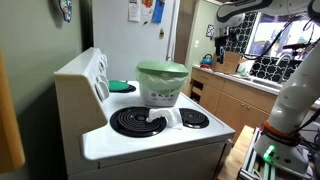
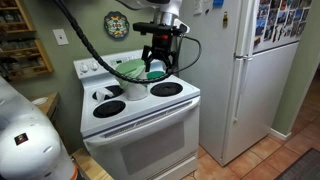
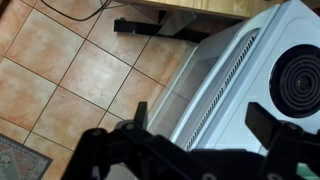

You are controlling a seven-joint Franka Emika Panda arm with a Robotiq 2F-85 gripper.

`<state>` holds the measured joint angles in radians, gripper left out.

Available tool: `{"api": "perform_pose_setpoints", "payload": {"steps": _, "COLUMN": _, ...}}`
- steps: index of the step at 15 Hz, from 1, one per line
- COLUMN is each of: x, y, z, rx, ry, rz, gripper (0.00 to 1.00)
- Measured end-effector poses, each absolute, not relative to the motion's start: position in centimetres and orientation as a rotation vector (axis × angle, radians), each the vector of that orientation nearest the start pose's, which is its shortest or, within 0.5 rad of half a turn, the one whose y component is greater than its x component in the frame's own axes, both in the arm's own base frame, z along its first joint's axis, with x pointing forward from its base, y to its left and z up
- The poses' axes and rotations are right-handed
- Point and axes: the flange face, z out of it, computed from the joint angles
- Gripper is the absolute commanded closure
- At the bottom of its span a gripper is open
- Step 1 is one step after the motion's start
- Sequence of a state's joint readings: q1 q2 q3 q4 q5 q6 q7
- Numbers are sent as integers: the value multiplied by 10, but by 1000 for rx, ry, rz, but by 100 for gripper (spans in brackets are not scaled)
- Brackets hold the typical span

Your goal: Open the lid on the bin and put the paper towel into it then close it

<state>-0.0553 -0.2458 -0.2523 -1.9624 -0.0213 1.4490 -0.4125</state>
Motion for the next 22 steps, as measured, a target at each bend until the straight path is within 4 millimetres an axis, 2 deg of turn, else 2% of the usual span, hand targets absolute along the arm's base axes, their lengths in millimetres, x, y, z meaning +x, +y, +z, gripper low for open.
{"api": "perform_pose_setpoints", "payload": {"steps": 4, "x": 429, "y": -146, "z": 555, "rx": -2983, "ry": -193, "rz": 368, "gripper": 0}}
{"api": "perform_pose_setpoints", "payload": {"steps": 6, "x": 433, "y": -127, "z": 557, "rx": -2982, "ry": -304, "rz": 367, "gripper": 0}}
{"api": "perform_pose_setpoints", "payload": {"steps": 9, "x": 433, "y": -67, "z": 568, "rx": -2985, "ry": -546, "rz": 354, "gripper": 0}}
{"api": "perform_pose_setpoints", "payload": {"steps": 13, "x": 412, "y": 31, "z": 577, "rx": -2977, "ry": -876, "rz": 347, "gripper": 0}}
{"api": "perform_pose_setpoints", "payload": {"steps": 17, "x": 383, "y": 122, "z": 560, "rx": -2910, "ry": -1200, "rz": 359, "gripper": 0}}
{"api": "perform_pose_setpoints", "payload": {"steps": 19, "x": 378, "y": 134, "z": 553, "rx": -2898, "ry": -1248, "rz": 368, "gripper": 0}}
{"api": "perform_pose_setpoints", "payload": {"steps": 22, "x": 380, "y": 129, "z": 551, "rx": -2889, "ry": -1250, "rz": 366, "gripper": 0}}
